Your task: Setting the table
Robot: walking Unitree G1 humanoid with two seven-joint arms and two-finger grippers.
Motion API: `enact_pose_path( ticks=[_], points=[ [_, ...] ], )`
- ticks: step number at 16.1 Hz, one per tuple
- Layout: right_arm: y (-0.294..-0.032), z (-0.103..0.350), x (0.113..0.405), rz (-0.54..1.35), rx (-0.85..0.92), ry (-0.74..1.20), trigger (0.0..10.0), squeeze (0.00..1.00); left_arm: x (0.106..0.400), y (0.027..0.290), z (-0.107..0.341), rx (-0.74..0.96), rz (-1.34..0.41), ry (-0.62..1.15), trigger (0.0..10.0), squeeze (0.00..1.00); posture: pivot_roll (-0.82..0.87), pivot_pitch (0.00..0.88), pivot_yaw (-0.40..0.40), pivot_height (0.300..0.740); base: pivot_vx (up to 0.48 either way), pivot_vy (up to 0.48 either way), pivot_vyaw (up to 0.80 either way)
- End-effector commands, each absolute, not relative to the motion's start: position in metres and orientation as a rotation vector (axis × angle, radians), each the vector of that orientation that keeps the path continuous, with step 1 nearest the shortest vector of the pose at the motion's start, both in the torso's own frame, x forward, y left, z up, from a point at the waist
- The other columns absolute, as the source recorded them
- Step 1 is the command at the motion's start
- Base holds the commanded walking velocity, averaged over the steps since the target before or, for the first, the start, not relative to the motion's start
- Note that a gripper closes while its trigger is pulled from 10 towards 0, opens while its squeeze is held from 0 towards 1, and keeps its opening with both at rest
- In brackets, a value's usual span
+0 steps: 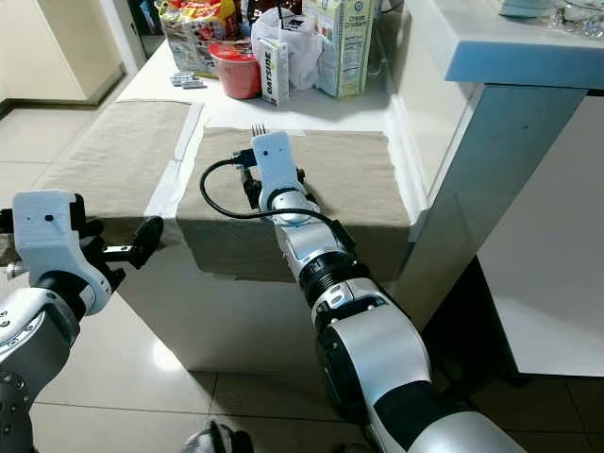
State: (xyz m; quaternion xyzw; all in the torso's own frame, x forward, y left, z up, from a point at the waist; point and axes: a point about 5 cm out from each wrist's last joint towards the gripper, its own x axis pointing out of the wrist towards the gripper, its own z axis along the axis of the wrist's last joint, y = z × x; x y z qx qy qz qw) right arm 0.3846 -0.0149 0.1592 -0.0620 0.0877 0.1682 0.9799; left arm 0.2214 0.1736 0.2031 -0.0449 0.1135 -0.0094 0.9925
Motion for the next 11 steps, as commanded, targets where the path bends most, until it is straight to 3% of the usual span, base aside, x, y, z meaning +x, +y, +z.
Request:
enact_pose_path(
  ticks=[1,11],
  points=[
    [-0.016,0.123,0.372,0.334,-0.141,0.337,10.0,0.0,0.222,0.174,0.202,-0.084,-0.006,0.234,10.0,0.0,0.19,0.094,0.056,0.74,0.0,0.0,0.0],
    [-0.029,0.125,0.376,0.239,-0.16,0.281,10.0,0.0,0.221,0.174,0.202,-0.078,-0.011,0.237,10.0,0.0,0.2,0.095,0.062,0.74,0.0,0.0,0.0]
  ],
)
